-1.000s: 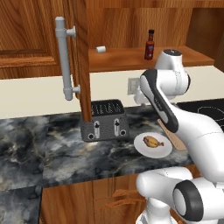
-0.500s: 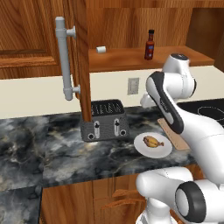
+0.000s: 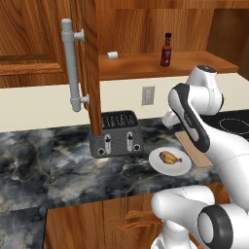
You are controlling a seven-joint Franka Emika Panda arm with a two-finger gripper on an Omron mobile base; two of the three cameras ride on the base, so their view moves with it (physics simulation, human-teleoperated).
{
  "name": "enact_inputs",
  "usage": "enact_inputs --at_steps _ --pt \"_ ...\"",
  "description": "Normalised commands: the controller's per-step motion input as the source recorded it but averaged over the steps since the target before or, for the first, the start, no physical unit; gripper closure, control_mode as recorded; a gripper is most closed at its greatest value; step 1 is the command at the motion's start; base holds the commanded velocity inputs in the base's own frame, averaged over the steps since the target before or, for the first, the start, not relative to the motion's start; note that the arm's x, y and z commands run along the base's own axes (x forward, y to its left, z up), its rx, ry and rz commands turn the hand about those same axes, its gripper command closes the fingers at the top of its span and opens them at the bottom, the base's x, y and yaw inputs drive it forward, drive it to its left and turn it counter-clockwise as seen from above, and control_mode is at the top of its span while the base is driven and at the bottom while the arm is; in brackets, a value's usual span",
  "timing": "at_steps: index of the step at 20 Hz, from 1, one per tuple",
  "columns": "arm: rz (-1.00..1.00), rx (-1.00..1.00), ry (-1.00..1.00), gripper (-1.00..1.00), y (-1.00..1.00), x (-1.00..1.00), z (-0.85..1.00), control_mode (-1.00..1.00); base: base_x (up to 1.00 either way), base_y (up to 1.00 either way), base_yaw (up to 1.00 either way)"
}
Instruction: Pick the chicken drumstick from the plate and place it on the cutting board. Then pick the condiment bottle from the cabinet and place it next to the cutting board.
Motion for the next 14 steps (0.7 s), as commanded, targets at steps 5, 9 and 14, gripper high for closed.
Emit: enact_inputs --at_steps 5,9,14 --pt "0.15 -0.08 0.0 -1.0 -0.02 0.0 -0.2 -1.0 0.0 0.0 0.0" --pt "0.15 -0.15 0.0 -1.0 0.0 0.0 -0.21 -1.0 0.0 0.0 0.0" --pt "0.16 -0.14 0.0 -1.0 -0.07 0.0 -0.24 -1.0 0.0 0.0 0.0"
